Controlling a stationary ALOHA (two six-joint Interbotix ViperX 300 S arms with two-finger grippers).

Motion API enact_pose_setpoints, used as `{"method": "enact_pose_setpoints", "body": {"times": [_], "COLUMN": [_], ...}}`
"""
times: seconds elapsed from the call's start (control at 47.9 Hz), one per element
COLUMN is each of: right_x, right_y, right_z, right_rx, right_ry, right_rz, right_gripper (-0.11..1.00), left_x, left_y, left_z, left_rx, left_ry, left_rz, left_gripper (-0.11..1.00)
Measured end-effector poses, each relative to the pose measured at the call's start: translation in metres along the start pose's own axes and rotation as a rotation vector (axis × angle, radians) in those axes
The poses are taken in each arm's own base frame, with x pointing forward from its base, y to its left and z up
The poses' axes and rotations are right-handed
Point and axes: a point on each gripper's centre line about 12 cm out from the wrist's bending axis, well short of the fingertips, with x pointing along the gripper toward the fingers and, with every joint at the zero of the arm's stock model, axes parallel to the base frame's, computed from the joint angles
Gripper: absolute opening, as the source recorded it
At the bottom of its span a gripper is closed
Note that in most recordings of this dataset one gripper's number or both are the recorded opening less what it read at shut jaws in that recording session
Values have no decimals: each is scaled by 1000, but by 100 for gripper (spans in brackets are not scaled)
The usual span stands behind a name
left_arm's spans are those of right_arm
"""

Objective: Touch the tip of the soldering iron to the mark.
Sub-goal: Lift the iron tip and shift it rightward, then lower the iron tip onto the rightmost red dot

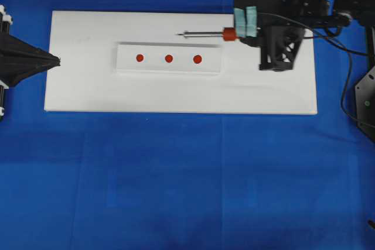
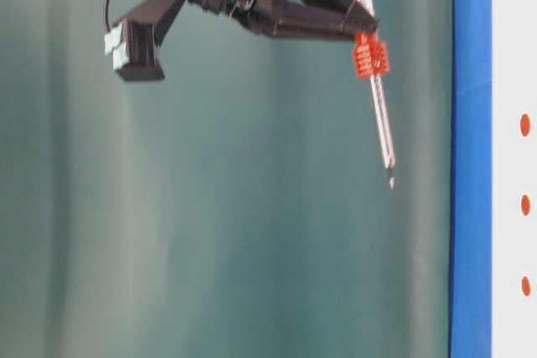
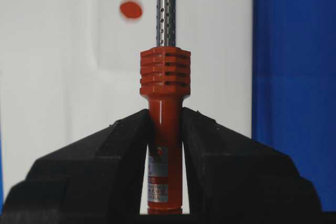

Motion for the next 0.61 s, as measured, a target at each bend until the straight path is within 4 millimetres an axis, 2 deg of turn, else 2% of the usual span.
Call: {"method": "enact_pose_setpoints", "body": {"times": [0.376,0.606], "right_x": [-28,-32], "right_y": [7,8], "right_z": [-36,-47], "right_rx": [4,22], "right_ry": [-27,-14], "right_rz": [2,3], "right_gripper": [6,6], "left_x": [0,0], "left_y": [0,0], "left_z": [1,1], "left_rx": [0,0], "left_ry": [-8,-8], "left_rz": [0,0], "left_gripper": [0,0]}}
